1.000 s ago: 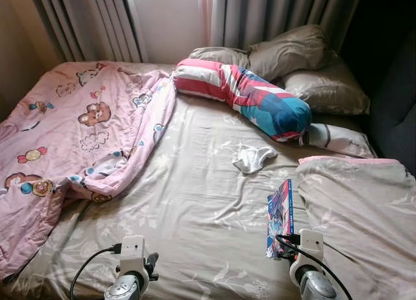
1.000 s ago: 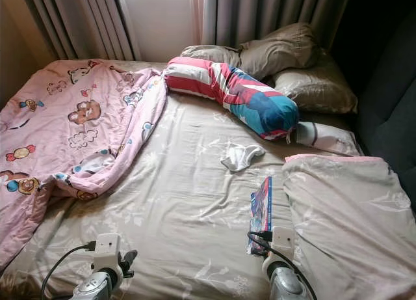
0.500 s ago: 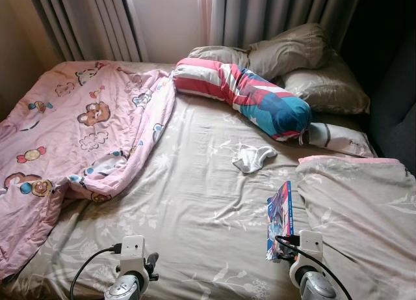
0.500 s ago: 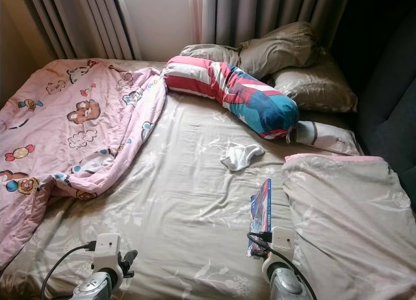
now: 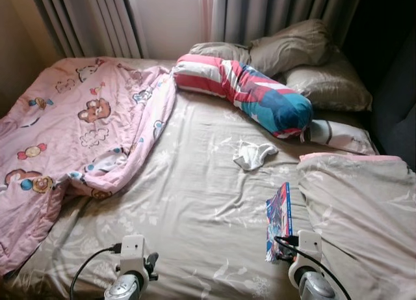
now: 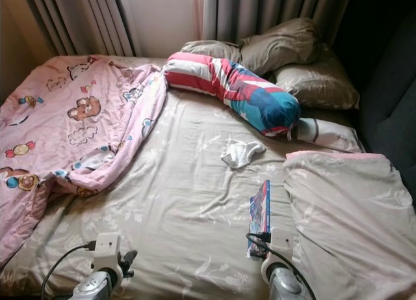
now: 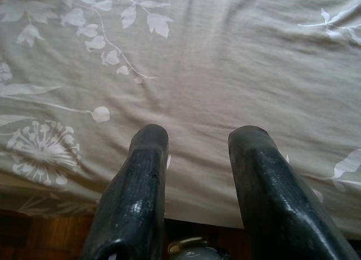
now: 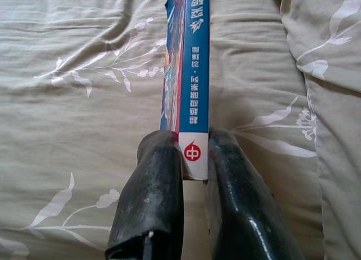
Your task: Clean up the room
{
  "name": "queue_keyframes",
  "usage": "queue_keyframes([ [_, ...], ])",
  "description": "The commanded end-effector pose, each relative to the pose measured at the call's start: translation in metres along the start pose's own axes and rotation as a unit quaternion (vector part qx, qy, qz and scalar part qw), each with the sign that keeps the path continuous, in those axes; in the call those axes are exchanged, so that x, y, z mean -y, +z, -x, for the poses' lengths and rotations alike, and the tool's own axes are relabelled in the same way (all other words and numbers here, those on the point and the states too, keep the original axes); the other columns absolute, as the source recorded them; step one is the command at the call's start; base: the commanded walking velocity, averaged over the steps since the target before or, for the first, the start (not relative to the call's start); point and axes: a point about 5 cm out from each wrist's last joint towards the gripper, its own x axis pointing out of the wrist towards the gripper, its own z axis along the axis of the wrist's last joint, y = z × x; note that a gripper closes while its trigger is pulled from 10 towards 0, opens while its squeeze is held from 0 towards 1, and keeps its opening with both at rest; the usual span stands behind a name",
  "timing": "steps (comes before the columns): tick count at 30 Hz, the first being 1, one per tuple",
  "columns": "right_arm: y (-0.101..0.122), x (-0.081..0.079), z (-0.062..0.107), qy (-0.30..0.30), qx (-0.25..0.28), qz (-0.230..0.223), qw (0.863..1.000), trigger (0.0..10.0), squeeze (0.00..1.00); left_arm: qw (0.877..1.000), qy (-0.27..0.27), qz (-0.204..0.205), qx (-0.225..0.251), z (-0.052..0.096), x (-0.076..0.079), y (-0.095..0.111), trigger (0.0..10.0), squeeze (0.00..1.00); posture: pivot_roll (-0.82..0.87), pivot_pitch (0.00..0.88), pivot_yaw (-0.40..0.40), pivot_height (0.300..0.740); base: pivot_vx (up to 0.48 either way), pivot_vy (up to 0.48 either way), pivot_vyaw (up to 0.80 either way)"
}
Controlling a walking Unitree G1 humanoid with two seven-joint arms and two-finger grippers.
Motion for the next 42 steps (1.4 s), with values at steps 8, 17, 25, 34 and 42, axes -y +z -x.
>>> queue_keyframes([
  [8,0.008,-0.005,-0.002,0.011,0.017,0.006,1.0,10.0,0.0,1.0,0.005,-0.007,-0.014,0.003,-0.005,-0.008,10.0,0.0,-0.04,0.058,0.008,0.695,0.0,0.0,0.0],
  [17,0.009,-0.007,-0.002,0.006,0.022,0.002,1.0,10.0,0.0,1.0,0.007,-0.013,-0.015,0.004,-0.008,-0.008,10.0,0.0,-0.04,0.061,0.014,0.662,0.0,0.0,0.0],
  [25,0.012,-0.006,-0.003,0.005,0.025,-0.005,1.0,10.0,0.0,1.0,0.006,-0.012,-0.013,0.003,-0.007,-0.007,10.0,0.0,-0.04,0.056,0.015,0.662,0.0,0.0,0.0],
  [34,0.033,-0.007,-0.009,0.021,0.046,-0.022,0.998,10.0,0.0,1.0,0.008,-0.013,-0.011,0.002,-0.009,-0.005,10.0,0.0,-0.03,0.054,0.02,0.662,0.0,0.0,0.0],
  [42,0.055,-0.01,-0.014,0.063,0.059,-0.032,0.996,10.0,0.0,1.0,0.007,-0.016,-0.01,0.002,-0.01,-0.004,10.0,0.0,-0.03,0.052,0.027,0.662,0.0,0.0,0.0],
])
